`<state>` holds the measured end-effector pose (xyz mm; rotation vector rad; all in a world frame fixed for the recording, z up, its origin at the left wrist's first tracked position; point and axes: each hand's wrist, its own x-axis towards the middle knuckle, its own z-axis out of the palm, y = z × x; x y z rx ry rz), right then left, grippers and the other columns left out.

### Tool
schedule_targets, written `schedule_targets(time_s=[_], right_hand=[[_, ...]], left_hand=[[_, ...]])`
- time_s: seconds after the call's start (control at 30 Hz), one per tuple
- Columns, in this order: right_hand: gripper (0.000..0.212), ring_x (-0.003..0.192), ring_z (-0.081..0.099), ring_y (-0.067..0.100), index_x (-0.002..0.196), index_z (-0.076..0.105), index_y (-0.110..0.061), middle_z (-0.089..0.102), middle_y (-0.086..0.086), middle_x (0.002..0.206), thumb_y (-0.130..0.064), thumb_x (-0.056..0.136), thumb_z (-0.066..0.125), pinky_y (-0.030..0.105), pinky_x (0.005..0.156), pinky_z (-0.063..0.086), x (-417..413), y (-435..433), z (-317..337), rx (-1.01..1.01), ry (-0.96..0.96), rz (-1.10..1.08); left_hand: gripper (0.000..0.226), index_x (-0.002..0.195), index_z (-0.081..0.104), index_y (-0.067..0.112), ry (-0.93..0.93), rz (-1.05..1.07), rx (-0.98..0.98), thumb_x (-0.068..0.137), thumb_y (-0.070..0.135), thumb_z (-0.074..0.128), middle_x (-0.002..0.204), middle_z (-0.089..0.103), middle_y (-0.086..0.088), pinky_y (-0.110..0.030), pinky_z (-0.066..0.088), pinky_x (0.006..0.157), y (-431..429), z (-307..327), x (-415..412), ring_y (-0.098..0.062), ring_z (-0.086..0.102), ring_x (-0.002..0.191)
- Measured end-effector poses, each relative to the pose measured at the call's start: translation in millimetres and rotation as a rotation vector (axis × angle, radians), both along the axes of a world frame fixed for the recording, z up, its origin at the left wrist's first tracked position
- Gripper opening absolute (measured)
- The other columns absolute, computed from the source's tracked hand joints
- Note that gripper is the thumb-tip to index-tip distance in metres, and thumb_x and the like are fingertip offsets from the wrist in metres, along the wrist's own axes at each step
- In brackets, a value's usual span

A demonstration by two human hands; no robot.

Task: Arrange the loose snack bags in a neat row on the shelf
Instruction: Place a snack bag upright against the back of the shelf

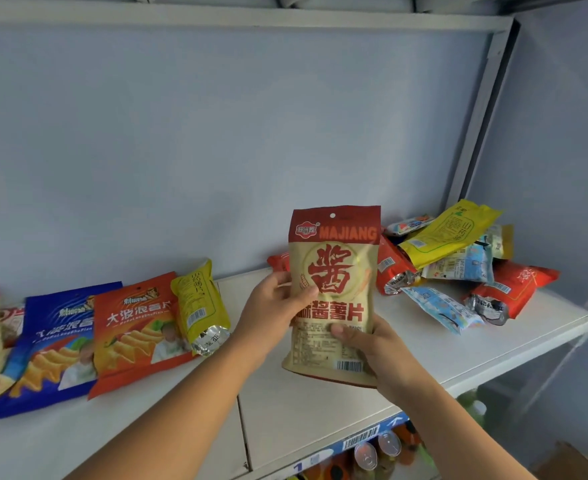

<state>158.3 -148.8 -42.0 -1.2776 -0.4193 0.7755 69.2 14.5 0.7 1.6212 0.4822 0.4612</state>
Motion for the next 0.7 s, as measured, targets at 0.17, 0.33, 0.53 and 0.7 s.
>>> schedule_targets(time_s=[0.17,0.33,0.53,0.7], right_hand=[[0.037,0.106,0.076,0.034,0.125,0.065,-0.006,0.078,0.014,0.116,-0.011,0.09,0.075,0.05,0.095,0.059,-20,20,-9,-0.022,-0.017,0.17],[0.048,0.111,0.074,0.025,0.125,0.068,-0.015,0.078,0.004,0.119,-0.023,0.08,0.079,0.045,0.1,0.056,-67,54,-19,-0.074,-0.131,0.36],[0.032,0.109,0.075,0.02,0.126,0.066,-0.017,0.079,-0.001,0.117,-0.015,0.094,0.072,0.045,0.101,0.057,-134,107,-21,-0.12,-0.188,0.356],[0.03,0.1,0.077,0.018,0.125,0.063,-0.022,0.08,-0.005,0.111,-0.016,0.097,0.07,0.041,0.083,0.064,-196,172,-18,-0.129,-0.222,0.322]], left_hand=[[0.028,0.109,0.068,0.012,-0.021,0.16,-0.054,0.086,0.024,0.078,0.098,0.08,-0.001,-0.035,0.063,0.071,8,-1,-41,-0.017,0.078,0.088],[0.017,0.102,0.069,0.01,-0.066,0.406,-0.09,0.088,0.016,0.075,0.092,0.08,-0.001,-0.032,0.061,0.067,36,-4,-100,-0.018,0.078,0.083],[0.016,0.102,0.068,0.015,-0.078,0.53,-0.069,0.089,0.022,0.074,0.091,0.08,0.003,-0.025,0.06,0.063,79,-9,-174,-0.011,0.077,0.083],[0.015,0.107,0.067,0.022,-0.034,0.567,0.059,0.094,0.029,0.068,0.095,0.075,0.013,-0.011,0.053,0.06,135,-10,-245,0.001,0.073,0.084]])
